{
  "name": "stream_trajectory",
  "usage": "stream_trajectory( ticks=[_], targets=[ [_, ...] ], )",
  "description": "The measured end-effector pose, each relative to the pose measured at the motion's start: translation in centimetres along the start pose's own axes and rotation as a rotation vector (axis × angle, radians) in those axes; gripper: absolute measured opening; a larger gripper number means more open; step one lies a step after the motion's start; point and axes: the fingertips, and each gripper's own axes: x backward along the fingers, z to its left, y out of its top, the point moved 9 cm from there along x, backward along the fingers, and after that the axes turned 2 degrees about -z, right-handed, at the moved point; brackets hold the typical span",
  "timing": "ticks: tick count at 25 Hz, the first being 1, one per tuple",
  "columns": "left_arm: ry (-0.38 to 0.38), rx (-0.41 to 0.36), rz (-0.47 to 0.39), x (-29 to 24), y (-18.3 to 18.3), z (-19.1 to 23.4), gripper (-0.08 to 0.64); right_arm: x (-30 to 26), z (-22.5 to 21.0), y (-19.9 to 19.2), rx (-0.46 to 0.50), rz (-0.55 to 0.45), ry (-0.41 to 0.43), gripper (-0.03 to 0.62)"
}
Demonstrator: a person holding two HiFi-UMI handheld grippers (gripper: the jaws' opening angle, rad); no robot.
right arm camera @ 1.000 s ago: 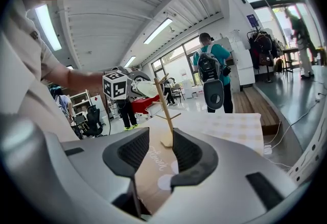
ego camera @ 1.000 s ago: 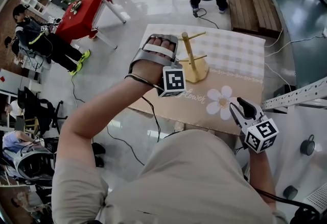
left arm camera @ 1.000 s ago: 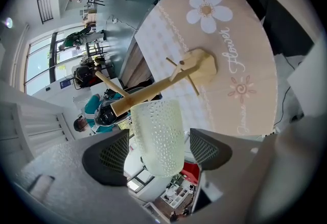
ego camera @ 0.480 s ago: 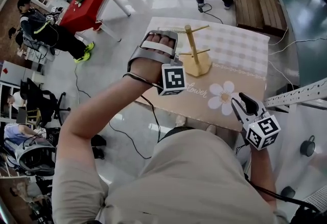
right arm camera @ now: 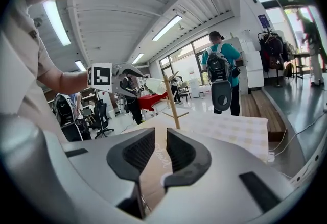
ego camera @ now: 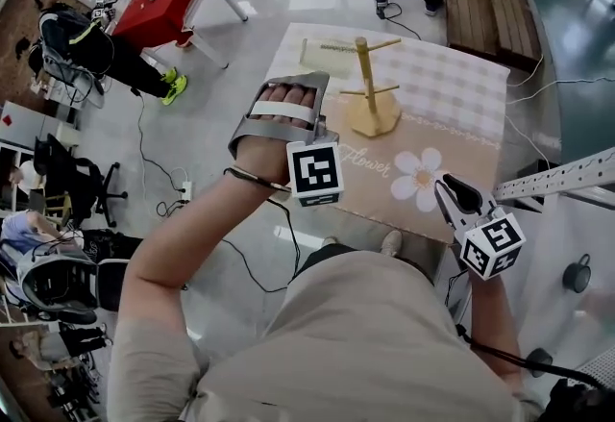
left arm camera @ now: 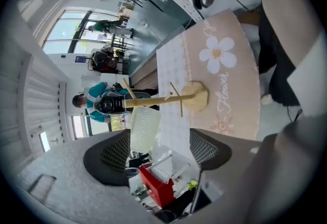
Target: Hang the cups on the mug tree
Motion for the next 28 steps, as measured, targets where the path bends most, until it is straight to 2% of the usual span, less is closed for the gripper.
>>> stream_trajectory(
  ticks=[3, 7, 12, 17, 20, 23, 25, 28],
  targets=[
    [-0.055, 0.178, -0.128, 2.0, -0.7, -1.0, 0.367, -0.2, 1.3, 0.2, 0.023, 0.005, -0.002, 0.056],
    [-0.224, 0.483, -0.350, 4.3, -2.5, -3.4, 0.332, -1.0, 3.7, 0.5, 0.050, 0.021, -0.017, 0.032],
    [-0.390, 0.864, -0.605, 6.9, -5.9, -6.9, 0.181, -2.4, 8.1, 0.6, 0.062, 0.025, -0.028, 0.026],
    [-0.555, 1.162, -0.801, 9.3, -8.9, -10.9, 0.022, -3.6, 12.9, -0.3, 0.063, 0.018, -0.044, 0.023],
    [-0.620, 1.268, -0.870, 10.8, -10.8, -13.4, 0.008, -4.1, 15.9, -0.7, 0.069, 0.019, -0.044, 0.020],
    [-0.658, 1.320, -0.902, 12.4, -12.5, -15.7, 0.008, -4.2, 18.8, -0.9, 0.077, 0.018, -0.051, 0.018],
    [-0.663, 1.334, -0.906, 13.3, -13.5, -17.2, 0.008, -4.0, 20.6, -1.1, 0.079, 0.013, -0.058, 0.017],
    [-0.645, 1.299, -0.881, 14.7, -14.6, -19.4, 0.008, -3.8, 23.2, -1.7, 0.077, 0.009, -0.068, 0.015]
  ],
)
